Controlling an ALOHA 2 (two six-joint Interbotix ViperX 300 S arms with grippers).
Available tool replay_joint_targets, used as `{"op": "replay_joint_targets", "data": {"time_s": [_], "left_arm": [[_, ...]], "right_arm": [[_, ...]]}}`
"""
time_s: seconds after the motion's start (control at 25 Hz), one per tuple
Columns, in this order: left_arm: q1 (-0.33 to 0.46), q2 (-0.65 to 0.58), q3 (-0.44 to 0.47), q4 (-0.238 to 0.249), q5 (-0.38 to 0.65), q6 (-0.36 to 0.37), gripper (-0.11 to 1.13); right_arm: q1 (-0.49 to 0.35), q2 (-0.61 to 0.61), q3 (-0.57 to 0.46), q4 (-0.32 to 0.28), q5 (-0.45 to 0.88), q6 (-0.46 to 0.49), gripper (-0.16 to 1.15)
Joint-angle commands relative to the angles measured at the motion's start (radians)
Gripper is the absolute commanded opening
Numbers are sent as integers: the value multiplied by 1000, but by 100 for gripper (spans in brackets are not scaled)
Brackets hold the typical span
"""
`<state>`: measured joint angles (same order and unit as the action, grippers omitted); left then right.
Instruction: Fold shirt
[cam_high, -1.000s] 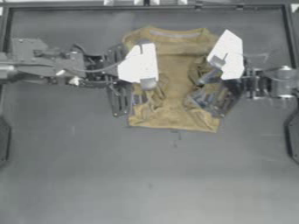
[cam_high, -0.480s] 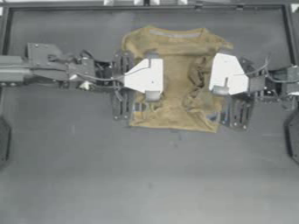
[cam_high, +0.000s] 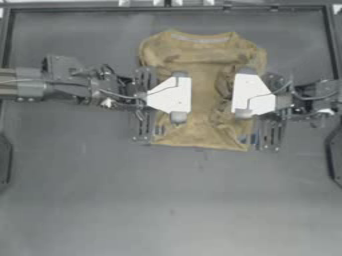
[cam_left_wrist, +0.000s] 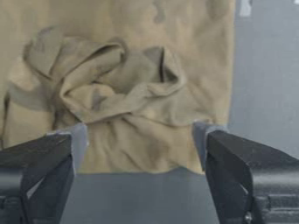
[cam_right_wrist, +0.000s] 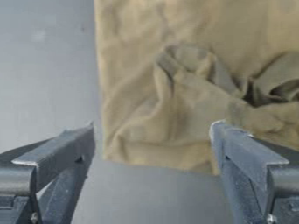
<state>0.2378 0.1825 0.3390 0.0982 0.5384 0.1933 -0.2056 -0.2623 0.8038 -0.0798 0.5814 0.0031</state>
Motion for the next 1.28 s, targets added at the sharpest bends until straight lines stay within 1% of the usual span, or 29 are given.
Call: {"op": "replay_joint_targets", "data": {"time_s": [0.04, 0.36, 0.56, 0.72, 0.96, 1.28], "left_arm": [[-12, -6, -21, -6, 8, 2, 100], [-31, 25, -28, -31, 6, 3, 100], [-34, 38, -29, -31, -6, 0, 100], [-38, 51, -31, -44, -15, 0, 100], [-40, 61, -29, -51, -20, -5, 100], [-41, 75, -25, -55, -21, -8, 100]], "right_arm": [[3, 17, -14, 3, 0, -2, 103], [8, 40, 15, 37, -18, 8, 103], [12, 40, 63, 60, -97, 14, 103], [14, 43, 87, 77, -150, 14, 103], [14, 63, 92, 77, -196, 14, 103], [14, 133, 86, 78, -247, 14, 103]]}}
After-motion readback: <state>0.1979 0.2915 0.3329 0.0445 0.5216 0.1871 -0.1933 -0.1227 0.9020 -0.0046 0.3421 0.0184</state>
